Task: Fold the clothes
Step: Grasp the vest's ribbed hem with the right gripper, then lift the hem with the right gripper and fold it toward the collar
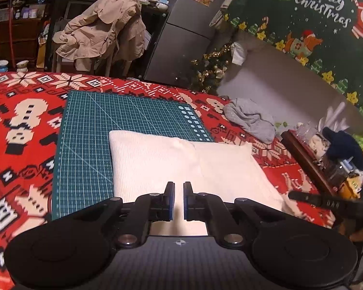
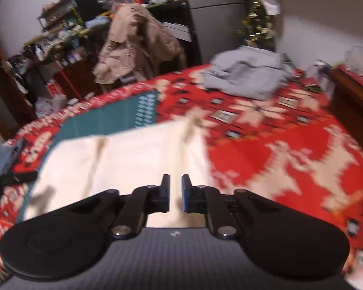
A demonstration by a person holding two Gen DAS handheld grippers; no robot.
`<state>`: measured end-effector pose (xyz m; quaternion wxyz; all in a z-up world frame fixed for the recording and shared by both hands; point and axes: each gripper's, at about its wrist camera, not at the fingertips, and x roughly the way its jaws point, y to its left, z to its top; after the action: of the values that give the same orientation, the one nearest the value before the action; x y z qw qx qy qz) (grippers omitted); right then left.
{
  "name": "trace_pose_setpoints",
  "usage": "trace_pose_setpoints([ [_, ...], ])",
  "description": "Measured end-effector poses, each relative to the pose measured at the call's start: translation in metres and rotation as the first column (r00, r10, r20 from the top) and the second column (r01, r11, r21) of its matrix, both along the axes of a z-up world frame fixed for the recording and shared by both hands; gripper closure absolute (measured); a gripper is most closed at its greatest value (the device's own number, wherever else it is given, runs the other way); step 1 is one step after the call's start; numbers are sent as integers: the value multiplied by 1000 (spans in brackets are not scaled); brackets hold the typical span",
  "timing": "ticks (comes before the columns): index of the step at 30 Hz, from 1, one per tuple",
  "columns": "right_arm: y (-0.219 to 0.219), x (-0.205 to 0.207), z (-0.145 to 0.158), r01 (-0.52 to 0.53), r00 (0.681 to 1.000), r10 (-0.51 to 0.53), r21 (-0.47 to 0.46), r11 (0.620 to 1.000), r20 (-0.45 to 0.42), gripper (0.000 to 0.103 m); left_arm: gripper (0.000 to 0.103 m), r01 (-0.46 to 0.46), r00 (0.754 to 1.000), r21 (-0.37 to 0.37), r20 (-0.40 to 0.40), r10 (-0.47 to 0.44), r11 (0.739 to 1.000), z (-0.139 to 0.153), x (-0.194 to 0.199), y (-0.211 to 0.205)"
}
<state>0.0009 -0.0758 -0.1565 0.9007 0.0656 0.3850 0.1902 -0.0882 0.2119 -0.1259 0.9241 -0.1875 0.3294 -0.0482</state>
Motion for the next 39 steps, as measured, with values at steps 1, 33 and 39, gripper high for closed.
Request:
trace_pose_setpoints([
  [1, -8, -4, -1, 16, 1000, -16, -9, 1000, -9, 88, 98, -7, 1000, -5, -3, 7, 1000, 0, -3, 1],
  [33, 2, -31, 38, -27, 993, 17, 83, 996, 121, 98, 97, -159, 987, -81, -50, 156, 984, -3, -53, 38],
  [39, 78, -57, 83, -250, 946, 224, 89, 964, 233, 98, 97, -173, 985, -114, -30, 170, 978, -2, -58, 47],
])
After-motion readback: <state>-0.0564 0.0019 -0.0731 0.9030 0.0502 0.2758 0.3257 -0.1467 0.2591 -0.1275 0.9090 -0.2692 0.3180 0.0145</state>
